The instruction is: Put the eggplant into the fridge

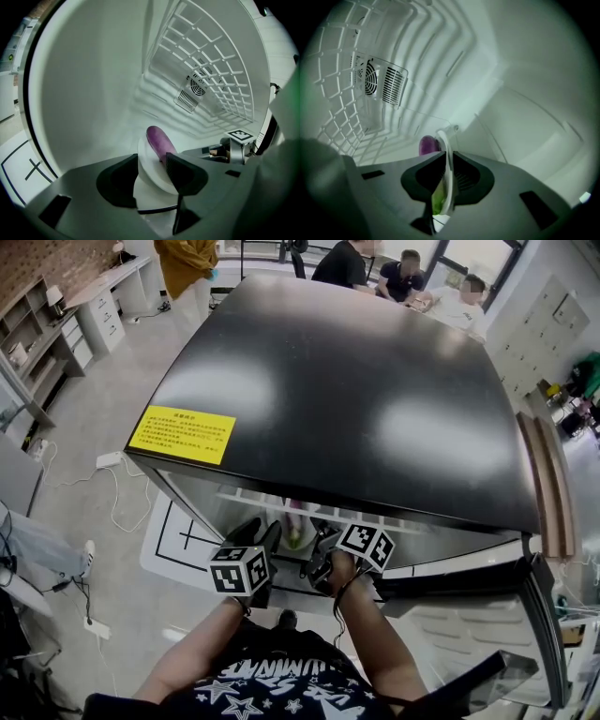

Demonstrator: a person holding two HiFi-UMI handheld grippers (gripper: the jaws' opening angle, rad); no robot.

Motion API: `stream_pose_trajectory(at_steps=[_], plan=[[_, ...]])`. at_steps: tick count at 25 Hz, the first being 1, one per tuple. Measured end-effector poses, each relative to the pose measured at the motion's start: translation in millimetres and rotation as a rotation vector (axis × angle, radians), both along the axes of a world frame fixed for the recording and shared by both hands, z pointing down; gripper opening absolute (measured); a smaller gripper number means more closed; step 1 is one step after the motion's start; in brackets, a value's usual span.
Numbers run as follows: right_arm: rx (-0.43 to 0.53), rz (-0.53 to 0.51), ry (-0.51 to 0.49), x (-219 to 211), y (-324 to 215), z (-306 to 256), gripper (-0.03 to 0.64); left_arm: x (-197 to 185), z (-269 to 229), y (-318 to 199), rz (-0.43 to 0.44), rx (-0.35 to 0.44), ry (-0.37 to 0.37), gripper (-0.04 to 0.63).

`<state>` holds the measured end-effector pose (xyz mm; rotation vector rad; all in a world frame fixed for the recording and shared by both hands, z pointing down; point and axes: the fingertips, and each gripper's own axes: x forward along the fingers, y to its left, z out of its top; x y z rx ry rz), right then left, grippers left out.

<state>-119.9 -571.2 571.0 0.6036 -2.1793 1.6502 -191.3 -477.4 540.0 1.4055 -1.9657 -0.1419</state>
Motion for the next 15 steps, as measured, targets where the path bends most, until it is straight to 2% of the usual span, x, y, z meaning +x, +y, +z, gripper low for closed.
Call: stream_pose_trajectory(at_steps=[1, 3, 6, 8, 15], plan=[[0.006, -0.002, 0.0, 0, 0, -1, 0.029, 1, 0, 0, 0.003, 0.002, -0.001, 0.193], [0.012, -0.009, -0.001, -2, 1, -3, 0.09, 2, -1, 0, 0.008, 0.005, 0.001, 0.193], [0.026, -0.019, -0.01, -4, 0, -5, 0.098, 4, -2, 0, 0.017, 0.009, 0.001, 0.193], [0.05, -0.017, -0.012, -4, -2, -8, 0.141, 5, -4, 0, 0.027, 0.013, -0.007, 0.193], [0.167, 0.01, 0.042, 8, -7, -12, 0.173, 6, -7, 1, 0.053, 0.023, -0.024, 0.193]])
